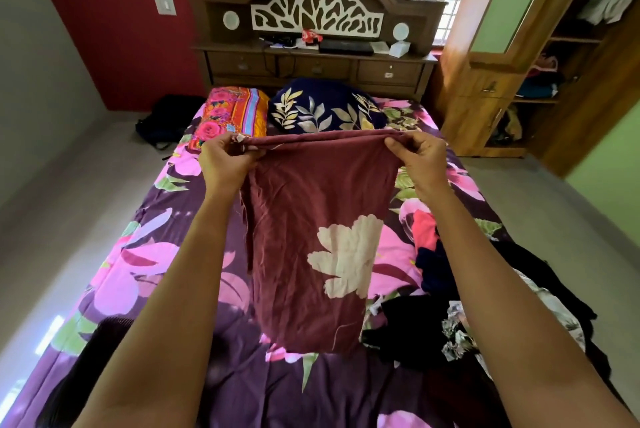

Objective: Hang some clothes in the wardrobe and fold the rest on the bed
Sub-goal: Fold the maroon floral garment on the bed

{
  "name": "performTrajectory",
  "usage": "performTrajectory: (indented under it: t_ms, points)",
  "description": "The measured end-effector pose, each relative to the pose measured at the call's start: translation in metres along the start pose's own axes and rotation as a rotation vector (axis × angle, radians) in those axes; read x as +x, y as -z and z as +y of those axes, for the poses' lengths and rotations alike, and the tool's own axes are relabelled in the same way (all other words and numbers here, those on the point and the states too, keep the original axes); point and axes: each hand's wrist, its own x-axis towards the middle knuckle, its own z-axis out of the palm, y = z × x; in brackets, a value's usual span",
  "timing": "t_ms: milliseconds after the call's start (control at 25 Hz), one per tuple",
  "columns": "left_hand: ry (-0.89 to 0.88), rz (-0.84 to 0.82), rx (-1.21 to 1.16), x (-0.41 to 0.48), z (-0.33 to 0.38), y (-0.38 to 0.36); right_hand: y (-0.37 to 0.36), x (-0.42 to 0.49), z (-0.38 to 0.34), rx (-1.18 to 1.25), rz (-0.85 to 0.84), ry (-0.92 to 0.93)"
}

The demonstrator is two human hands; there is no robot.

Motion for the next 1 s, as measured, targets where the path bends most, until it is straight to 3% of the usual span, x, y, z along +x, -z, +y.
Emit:
performTrajectory:
  t_ms: [120,240,320,400,520,680,840,1000]
  points:
    - [-0.124,0.124,0.293,-0.014,-0.002,-0.008,-0.003,-0.008,0.008,-0.111,0.019,0.011]
    - [-0.024,0.151,0.467,-0.024,-0.004,-0.008,-0.007,-0.013,0.01,-0.207,0.051,0.038]
    - [-0.047,0.084,0.326,-0.027,-0.007,-0.005,-0.01,-0.019,0.009,-0.232,0.052,0.031]
    - [-0.045,-0.044,0.013,-0.033,-0.007,0.003,-0.011,-0.025,0.006,-0.193,0.057,-0.043]
    - [0.083,-0.112,-0.159,-0.042,-0.008,0.02,-0.001,-0.033,0.005,-0.043,-0.032,-0.214]
    - [0.316,-0.32,-0.449,-0.052,-0.015,0.03,0.001,-0.041,-0.001,0.016,-0.228,-0.328]
    - [0.383,-0.319,-0.597,-0.049,-0.009,0.03,-0.008,-0.038,-0.012,0.27,-0.22,-0.412]
    - [0.348,-0.277,-0.594,-0.025,-0.012,0.028,-0.014,-0.022,-0.006,0.277,-0.14,-0.356]
